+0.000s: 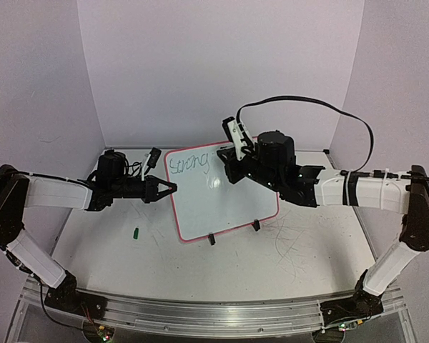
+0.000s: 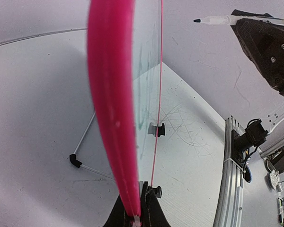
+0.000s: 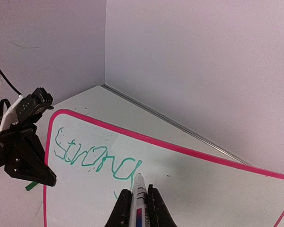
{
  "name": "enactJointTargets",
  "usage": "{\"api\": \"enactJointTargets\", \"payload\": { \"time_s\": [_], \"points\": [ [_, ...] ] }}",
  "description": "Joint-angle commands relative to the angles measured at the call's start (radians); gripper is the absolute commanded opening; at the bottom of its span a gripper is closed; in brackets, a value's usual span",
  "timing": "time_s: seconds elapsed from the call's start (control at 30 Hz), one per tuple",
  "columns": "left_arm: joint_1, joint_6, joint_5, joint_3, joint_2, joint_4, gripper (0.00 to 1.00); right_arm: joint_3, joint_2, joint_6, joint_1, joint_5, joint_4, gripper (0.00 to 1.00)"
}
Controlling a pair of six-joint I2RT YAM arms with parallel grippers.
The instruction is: Write a sentence on the whiteboard
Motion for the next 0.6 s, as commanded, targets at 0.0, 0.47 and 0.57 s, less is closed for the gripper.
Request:
{"api": "enactJointTargets", "payload": {
  "time_s": [0.0, 0.47, 0.57],
  "points": [
    [0.005, 0.099, -0.147, 0.035, 0.002, -0.027, 0.00, -0.011, -0.022, -0.021, 0.003, -0.001, 0.015, 0.00],
    [0.005, 0.103, -0.150, 0.036, 0.002, -0.034, 0.00, -0.015, -0.011, -0.025, 0.006, 0.008, 0.015, 0.00],
    [0.005, 0.103, -0.147, 0.038, 0.003, -0.035, 0.00, -0.012, -0.008, -0.026, 0.008, 0.003, 0.015, 0.00]
  ]
}}
